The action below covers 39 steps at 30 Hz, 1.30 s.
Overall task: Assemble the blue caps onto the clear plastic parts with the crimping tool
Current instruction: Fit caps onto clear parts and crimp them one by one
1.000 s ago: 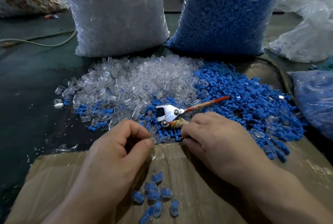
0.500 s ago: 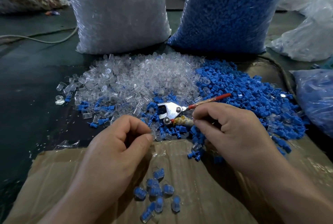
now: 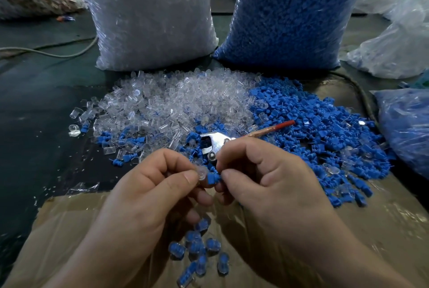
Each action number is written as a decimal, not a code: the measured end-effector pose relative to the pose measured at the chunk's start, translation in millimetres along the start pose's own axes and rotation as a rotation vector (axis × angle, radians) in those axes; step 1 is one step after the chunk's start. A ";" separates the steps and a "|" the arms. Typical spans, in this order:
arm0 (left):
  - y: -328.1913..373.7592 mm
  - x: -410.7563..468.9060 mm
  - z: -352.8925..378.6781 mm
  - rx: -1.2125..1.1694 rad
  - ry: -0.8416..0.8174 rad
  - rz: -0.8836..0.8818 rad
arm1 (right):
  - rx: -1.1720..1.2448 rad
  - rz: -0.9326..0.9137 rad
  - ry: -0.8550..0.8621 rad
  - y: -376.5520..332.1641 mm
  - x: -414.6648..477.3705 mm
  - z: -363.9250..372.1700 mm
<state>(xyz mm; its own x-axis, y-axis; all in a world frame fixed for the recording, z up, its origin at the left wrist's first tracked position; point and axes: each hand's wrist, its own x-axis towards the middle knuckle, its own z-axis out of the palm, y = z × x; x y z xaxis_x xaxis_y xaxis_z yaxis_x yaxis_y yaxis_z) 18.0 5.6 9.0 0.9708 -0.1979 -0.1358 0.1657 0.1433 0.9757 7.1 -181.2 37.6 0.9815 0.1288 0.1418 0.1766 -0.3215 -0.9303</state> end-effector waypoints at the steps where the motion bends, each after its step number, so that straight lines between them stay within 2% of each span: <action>1: 0.4 0.6 1.4 -0.019 0.003 -0.001 | -0.059 -0.019 -0.001 0.4 0.0 0.6; 10: 6.7 0.9 8.5 -0.333 -0.038 -0.045 | -0.305 -0.207 0.022 1.1 0.6 2.5; 20: 5.3 -0.7 8.1 -0.239 -0.089 -0.022 | -0.553 -0.191 -0.032 -1.2 -3.1 1.1; 23: 4.8 -1.3 8.5 -0.170 -0.030 0.024 | -0.425 -0.107 0.018 -0.6 -4.7 -2.1; 27: 4.9 -2.9 7.5 -0.088 0.076 0.029 | 0.153 0.172 -0.095 -5.7 -3.7 -3.3; 30: 7.6 -2.9 11.0 -0.038 0.099 0.051 | 0.387 0.227 -0.135 -7.1 -2.7 -0.1; 35: 7.5 -3.7 12.8 0.046 0.148 0.086 | 0.350 0.181 -0.136 -4.1 -2.4 1.1; 39: 8.4 -5.2 13.6 0.146 0.134 0.101 | -0.007 -0.019 -0.108 -1.1 -4.8 2.2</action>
<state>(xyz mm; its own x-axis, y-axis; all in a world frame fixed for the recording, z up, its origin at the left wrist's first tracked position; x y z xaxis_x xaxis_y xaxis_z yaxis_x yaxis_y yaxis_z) 11.9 -5.4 20.3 0.9972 -0.0579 -0.0480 0.0488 0.0121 0.9987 2.1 -179.4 37.2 0.9643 0.2348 0.1220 0.1962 -0.3249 -0.9252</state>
